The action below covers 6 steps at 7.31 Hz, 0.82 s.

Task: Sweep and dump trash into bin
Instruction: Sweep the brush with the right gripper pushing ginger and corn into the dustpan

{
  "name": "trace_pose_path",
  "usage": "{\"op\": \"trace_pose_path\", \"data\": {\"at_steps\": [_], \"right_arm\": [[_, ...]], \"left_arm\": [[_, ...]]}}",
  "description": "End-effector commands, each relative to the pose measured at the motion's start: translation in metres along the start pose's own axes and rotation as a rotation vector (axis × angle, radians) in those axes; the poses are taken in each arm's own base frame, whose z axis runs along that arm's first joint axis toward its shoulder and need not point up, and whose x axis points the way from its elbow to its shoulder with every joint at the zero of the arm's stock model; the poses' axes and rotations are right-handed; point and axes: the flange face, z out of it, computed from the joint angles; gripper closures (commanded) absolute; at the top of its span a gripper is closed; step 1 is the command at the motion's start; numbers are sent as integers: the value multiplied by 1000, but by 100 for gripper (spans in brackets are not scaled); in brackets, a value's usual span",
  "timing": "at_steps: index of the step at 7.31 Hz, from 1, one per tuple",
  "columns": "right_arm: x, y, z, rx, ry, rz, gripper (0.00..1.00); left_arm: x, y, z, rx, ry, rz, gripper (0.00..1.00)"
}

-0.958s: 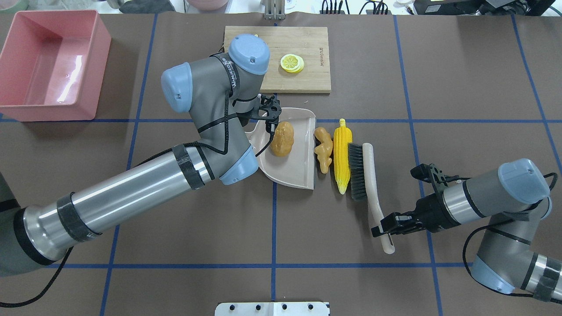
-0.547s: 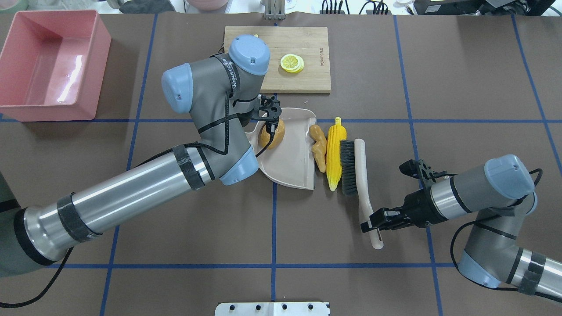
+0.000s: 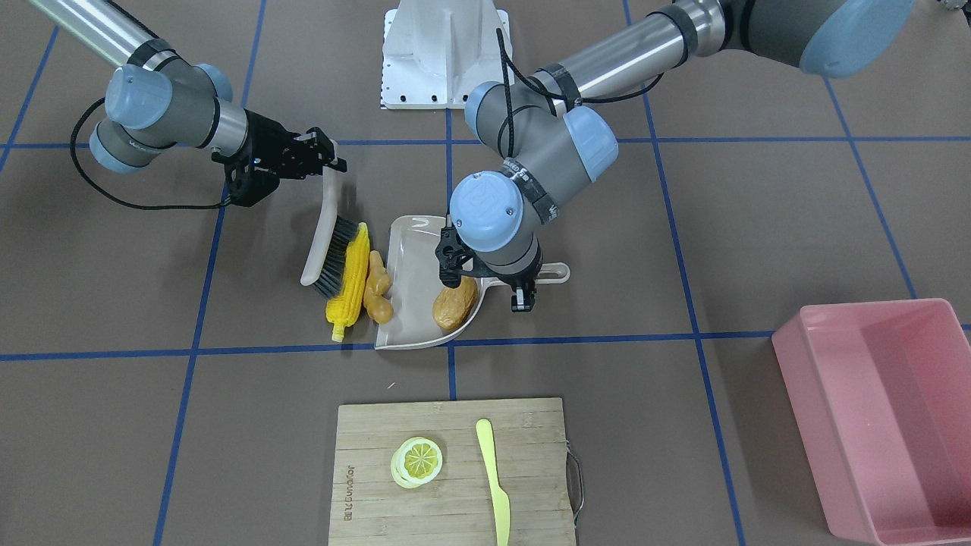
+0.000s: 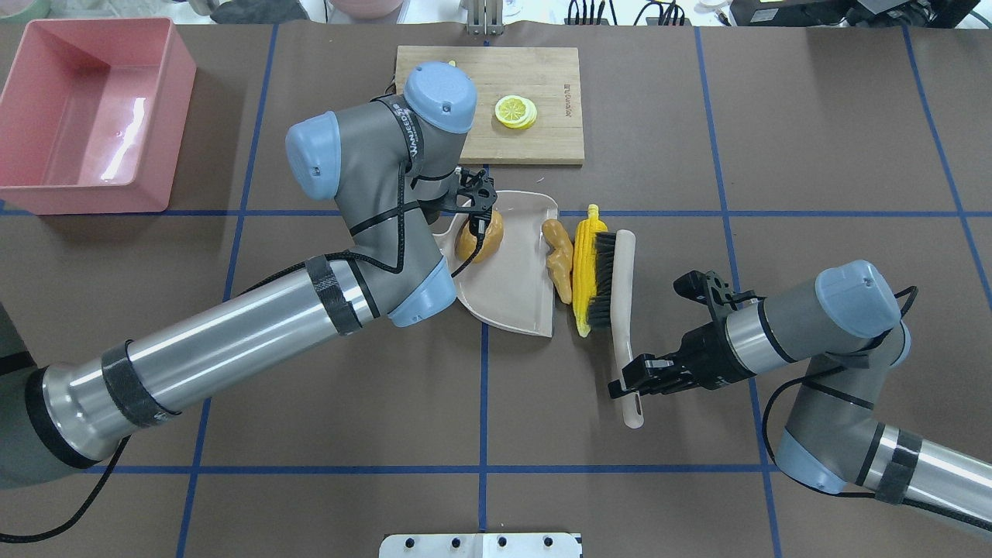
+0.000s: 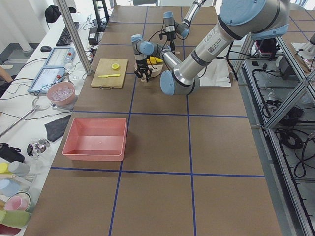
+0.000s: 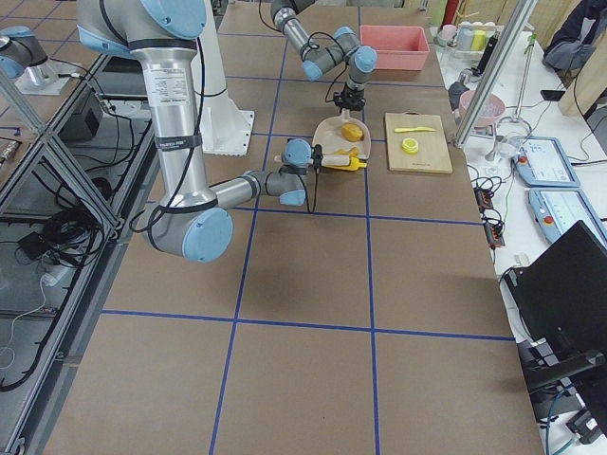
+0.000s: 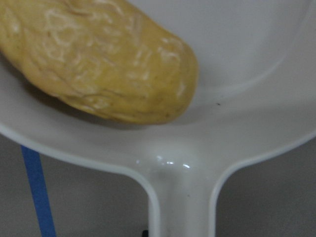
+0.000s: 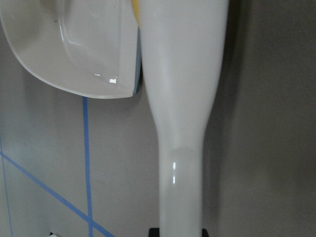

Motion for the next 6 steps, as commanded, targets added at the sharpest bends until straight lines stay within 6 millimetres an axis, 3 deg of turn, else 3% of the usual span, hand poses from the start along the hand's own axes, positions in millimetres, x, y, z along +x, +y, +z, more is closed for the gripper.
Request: {"op": "trace_pose_path", "data": {"at_steps": [1, 2, 4, 5, 6], "right_arm": [[-8, -4, 3, 0, 0, 2, 100], [-7, -6, -2, -3, -1, 1, 100], [9, -28, -54, -46, -2, 24, 100], [34, -20, -70, -53, 9, 29, 100], [46, -16, -73, -51, 1, 19, 100]], "left_arm": [[0, -1, 2, -3, 3, 0, 100], [1, -1, 3, -4, 5, 0, 100], [1, -2, 2, -3, 4, 1, 100], [1, -2, 2, -4, 5, 2, 100], [1, -2, 1, -7, 7, 0, 100]]}}
